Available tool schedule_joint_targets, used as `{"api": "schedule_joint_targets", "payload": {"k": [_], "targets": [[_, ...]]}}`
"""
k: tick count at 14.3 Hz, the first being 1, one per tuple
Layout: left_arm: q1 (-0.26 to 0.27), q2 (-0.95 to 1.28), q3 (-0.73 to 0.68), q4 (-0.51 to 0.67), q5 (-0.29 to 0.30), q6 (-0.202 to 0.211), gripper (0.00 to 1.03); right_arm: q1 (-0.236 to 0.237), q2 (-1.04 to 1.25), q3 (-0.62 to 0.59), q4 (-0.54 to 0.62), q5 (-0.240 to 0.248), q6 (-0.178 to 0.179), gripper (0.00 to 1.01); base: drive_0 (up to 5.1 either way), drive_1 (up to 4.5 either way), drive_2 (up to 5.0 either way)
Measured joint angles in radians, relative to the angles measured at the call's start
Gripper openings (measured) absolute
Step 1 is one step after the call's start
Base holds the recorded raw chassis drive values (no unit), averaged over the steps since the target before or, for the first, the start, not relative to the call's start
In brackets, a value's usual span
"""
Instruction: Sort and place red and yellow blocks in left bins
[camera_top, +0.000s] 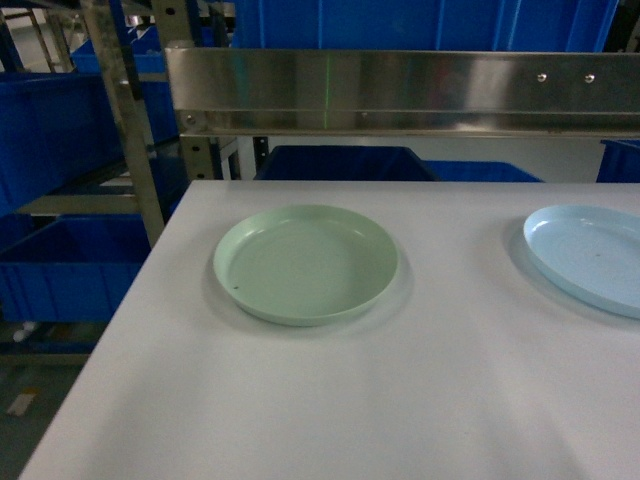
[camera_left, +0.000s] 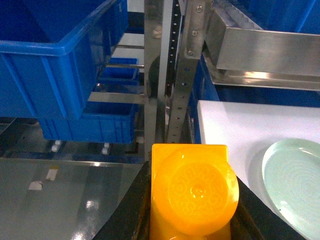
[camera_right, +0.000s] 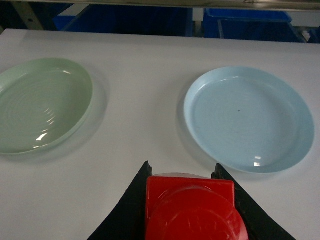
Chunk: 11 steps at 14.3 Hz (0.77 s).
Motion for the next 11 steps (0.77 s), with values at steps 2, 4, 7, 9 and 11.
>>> {"api": "schedule_joint_targets", "payload": {"k": [2, 4, 7, 9, 11], "targets": [[0.0, 0.0, 0.0, 0.0, 0.0, 0.0, 0.27, 0.0, 0.0, 0.0, -0.002, 0.0, 0.0, 0.27, -5.0, 2.49, 2.5], [0.0, 0.0, 0.0, -0.001, 0.0, 0.0, 0.27, 0.0, 0.0, 0.0, -0.005, 0.0, 0.0, 0.27, -5.1, 2.36, 2.4], [0.002, 0.0, 0.0, 0.0, 0.0, 0.0, 0.27, 0.0, 0.0, 0.0, 0.0, 0.0, 0.0, 0.27, -5.1, 2.34, 2.3], [0.002, 0.0, 0.0, 0.0, 0.0, 0.0, 0.27, 0.0, 0.001, 0.0, -0.003, 0.0, 0.0, 0.27, -5.0, 2.38, 2.4], [0.002, 0.0, 0.0, 0.0, 0.0, 0.0, 0.27, 0.0, 0.0, 0.001, -0.002, -0.001, 0.0, 0.27, -5.0, 2.43, 2.4]]}}
